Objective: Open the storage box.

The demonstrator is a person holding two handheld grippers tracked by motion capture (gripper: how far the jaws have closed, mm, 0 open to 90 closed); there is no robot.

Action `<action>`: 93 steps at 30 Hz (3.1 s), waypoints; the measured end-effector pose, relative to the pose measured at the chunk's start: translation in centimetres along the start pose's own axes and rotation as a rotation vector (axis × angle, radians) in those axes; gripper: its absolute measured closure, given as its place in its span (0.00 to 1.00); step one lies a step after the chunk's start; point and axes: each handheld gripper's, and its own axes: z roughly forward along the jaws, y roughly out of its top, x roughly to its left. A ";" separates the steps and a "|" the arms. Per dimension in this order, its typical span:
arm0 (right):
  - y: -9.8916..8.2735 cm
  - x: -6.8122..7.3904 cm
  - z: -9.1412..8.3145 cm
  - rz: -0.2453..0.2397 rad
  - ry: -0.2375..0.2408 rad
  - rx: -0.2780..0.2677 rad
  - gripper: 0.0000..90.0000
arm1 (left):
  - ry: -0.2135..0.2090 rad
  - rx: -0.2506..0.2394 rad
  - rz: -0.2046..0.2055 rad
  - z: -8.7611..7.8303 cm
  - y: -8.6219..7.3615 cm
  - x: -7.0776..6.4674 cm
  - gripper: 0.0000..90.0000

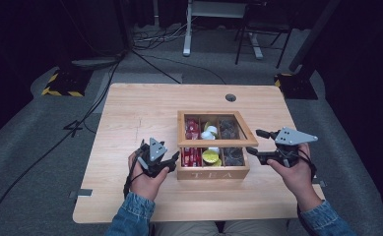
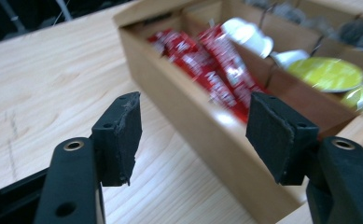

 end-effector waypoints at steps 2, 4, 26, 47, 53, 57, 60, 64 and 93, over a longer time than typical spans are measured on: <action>0.5 -0.3 0.0 0.002 0.002 -0.005 0.34 | 0.026 0.025 -0.009 0.1 -0.5 0.6 0.39; 0.7 -0.5 0.0 0.003 0.001 -0.007 0.34 | 0.050 0.029 -0.006 0.3 -0.7 0.8 0.36; 5.0 -4.0 1.8 0.052 0.052 -0.041 0.37 | 0.143 0.116 -0.088 -1.0 -5.6 4.0 0.31; 7.8 -6.7 3.7 0.077 0.060 -0.052 0.42 | 0.106 0.165 -0.104 -1.7 -7.9 5.1 0.29; 8.3 -7.5 4.2 0.112 0.062 -0.069 0.44 | 0.103 0.173 -0.103 -1.5 -8.0 5.6 0.28; 9.0 -8.3 4.7 0.121 0.059 -0.071 0.47 | 0.082 0.171 -0.136 -1.4 -8.2 6.1 0.28; 9.4 -8.7 5.1 0.128 0.059 -0.070 0.48 | 0.090 0.166 -0.132 -1.3 -8.3 6.3 0.28; 9.9 -9.3 5.5 0.136 0.049 -0.072 0.49 | 0.098 0.169 -0.137 -1.2 -8.3 6.5 0.27; 11.7 -12.9 9.6 0.208 -0.044 -0.044 0.49 | 0.111 0.235 -0.104 0.7 -7.9 6.4 0.26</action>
